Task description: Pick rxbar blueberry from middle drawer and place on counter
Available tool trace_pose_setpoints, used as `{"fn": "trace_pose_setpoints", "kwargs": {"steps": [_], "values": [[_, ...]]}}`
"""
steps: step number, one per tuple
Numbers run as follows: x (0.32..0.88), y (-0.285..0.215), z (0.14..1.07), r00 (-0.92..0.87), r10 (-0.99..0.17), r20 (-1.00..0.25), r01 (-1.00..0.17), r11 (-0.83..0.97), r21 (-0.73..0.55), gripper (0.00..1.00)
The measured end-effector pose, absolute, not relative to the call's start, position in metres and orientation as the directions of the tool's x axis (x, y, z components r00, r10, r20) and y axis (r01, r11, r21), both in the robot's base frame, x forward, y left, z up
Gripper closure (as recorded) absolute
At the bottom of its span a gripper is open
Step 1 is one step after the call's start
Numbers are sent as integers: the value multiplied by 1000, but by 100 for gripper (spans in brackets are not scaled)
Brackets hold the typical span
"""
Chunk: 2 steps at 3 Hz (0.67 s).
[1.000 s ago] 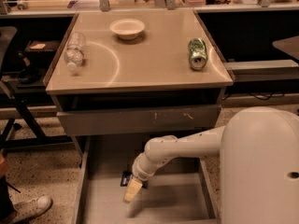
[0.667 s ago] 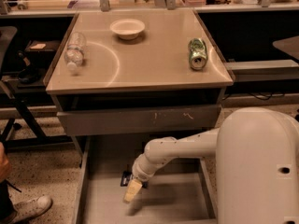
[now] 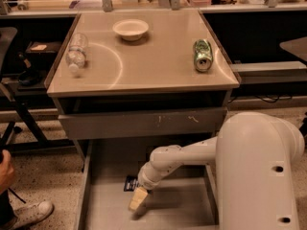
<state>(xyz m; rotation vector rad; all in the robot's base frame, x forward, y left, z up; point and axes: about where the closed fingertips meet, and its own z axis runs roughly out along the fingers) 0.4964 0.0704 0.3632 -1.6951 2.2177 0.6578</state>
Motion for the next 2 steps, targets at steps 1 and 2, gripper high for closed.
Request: {"fn": "trace_pose_setpoints", "kwargs": {"steps": [1, 2], "values": [[493, 66, 352, -294, -837, -461, -953, 219, 209, 0], [492, 66, 352, -294, -837, -461, -953, 219, 209, 18]]}}
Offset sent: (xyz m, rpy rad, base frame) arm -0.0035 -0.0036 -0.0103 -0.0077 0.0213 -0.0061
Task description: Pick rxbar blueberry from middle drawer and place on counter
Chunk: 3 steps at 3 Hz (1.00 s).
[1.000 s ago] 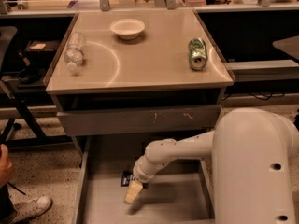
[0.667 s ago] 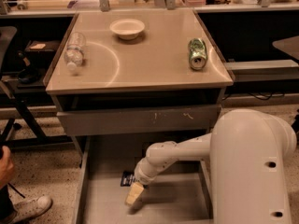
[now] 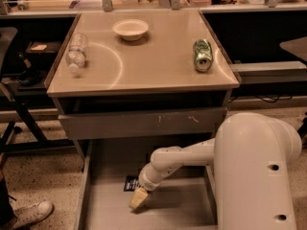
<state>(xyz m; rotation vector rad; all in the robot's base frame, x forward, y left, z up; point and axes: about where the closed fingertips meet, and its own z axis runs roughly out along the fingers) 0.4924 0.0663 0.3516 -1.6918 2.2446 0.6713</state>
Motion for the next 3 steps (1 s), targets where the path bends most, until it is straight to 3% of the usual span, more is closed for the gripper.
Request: {"fn": "trace_pose_setpoints", "kwargs": {"steps": [3], "values": [[492, 66, 352, -294, -837, -461, -953, 219, 210, 88]]}}
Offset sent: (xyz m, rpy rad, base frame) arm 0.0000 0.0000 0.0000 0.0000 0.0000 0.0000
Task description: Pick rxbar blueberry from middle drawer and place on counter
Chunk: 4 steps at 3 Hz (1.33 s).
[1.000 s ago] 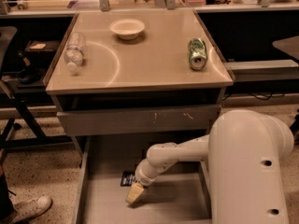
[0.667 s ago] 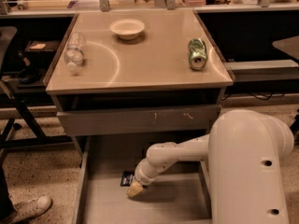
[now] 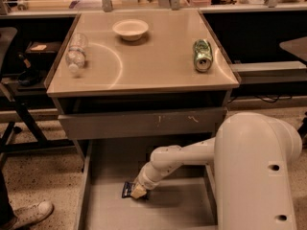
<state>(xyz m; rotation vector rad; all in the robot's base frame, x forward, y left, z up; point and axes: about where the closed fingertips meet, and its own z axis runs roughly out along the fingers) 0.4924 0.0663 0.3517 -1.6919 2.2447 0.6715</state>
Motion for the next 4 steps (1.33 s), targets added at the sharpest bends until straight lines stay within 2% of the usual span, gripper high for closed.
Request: {"fn": "trace_pose_setpoints", "kwargs": {"steps": [1, 2, 4], "values": [[493, 67, 357, -294, -837, -461, -953, 219, 210, 100], [493, 67, 358, -294, -837, -461, -953, 219, 210, 100], [502, 24, 439, -448, -745, -494, -893, 350, 282, 100]]}}
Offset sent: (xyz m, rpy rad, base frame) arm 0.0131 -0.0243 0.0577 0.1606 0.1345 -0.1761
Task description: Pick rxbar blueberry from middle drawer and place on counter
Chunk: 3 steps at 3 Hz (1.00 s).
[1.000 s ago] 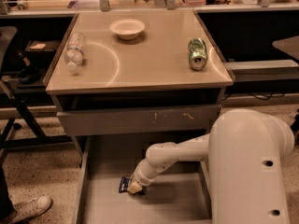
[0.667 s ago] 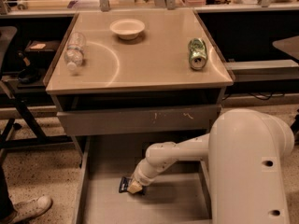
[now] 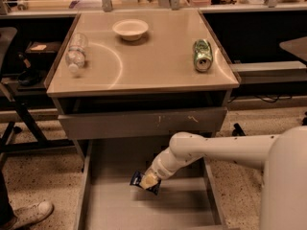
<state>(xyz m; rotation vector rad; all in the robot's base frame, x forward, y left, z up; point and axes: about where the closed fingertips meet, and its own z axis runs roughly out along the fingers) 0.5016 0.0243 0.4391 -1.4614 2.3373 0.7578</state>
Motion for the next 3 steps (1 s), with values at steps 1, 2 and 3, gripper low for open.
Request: {"fn": "trace_pose_setpoints", "kwargs": {"steps": [1, 2, 3], "values": [[508, 6, 493, -471, -723, -505, -882, 387, 268, 100], [508, 6, 493, -471, -723, -505, -882, 387, 268, 100], [505, 7, 525, -451, -723, -523, -892, 389, 231, 100]]}}
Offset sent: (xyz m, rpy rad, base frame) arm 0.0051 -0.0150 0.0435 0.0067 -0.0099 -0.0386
